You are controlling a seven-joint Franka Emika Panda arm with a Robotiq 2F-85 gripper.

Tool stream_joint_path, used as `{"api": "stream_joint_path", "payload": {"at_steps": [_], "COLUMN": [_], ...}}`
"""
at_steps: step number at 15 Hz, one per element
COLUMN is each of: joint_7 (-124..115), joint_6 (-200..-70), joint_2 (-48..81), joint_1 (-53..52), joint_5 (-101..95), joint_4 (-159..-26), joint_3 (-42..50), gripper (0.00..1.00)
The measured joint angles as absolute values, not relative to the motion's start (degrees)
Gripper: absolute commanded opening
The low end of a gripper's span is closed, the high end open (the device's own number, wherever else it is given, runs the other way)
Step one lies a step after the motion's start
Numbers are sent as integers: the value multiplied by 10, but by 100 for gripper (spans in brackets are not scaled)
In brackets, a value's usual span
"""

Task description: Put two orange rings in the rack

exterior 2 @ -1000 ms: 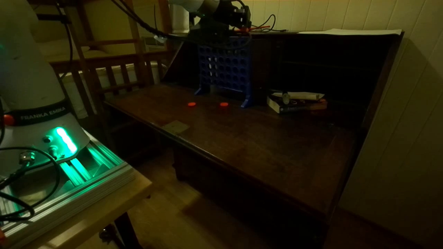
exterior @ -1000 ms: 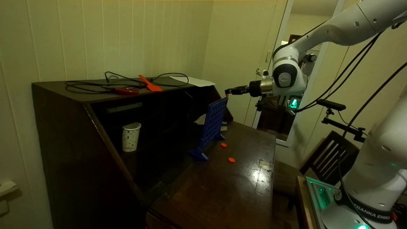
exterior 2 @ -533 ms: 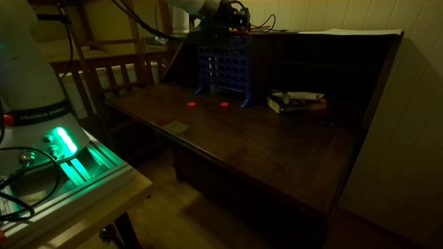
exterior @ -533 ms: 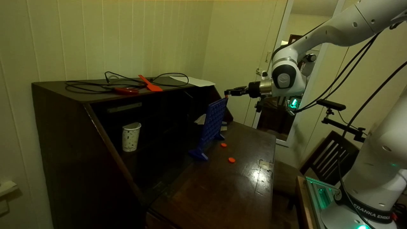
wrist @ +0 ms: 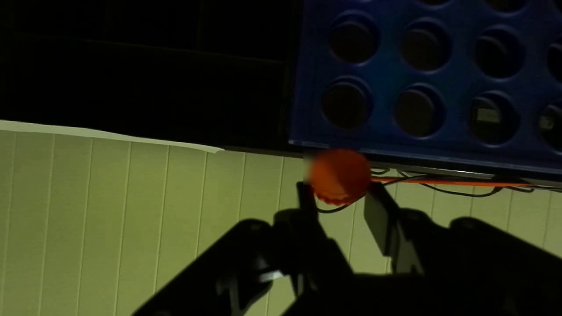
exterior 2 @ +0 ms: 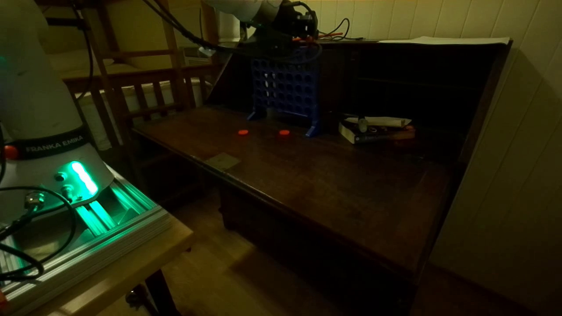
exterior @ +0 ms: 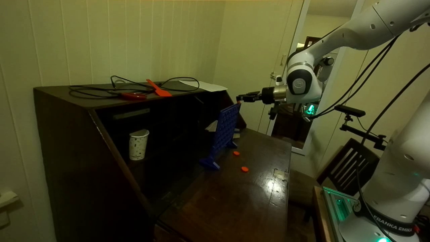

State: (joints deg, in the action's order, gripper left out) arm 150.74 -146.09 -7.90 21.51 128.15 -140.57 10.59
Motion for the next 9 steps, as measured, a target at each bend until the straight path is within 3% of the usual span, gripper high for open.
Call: {"api": "stream_joint_path", "payload": {"at_steps": [9], "joint_7": [1517], "joint_6": [-1453], "joint_2": [-72], "joint_1": [214], "joint_5": [1282], "joint_4": [-1406], "joint_3": [109], "gripper": [9]}}
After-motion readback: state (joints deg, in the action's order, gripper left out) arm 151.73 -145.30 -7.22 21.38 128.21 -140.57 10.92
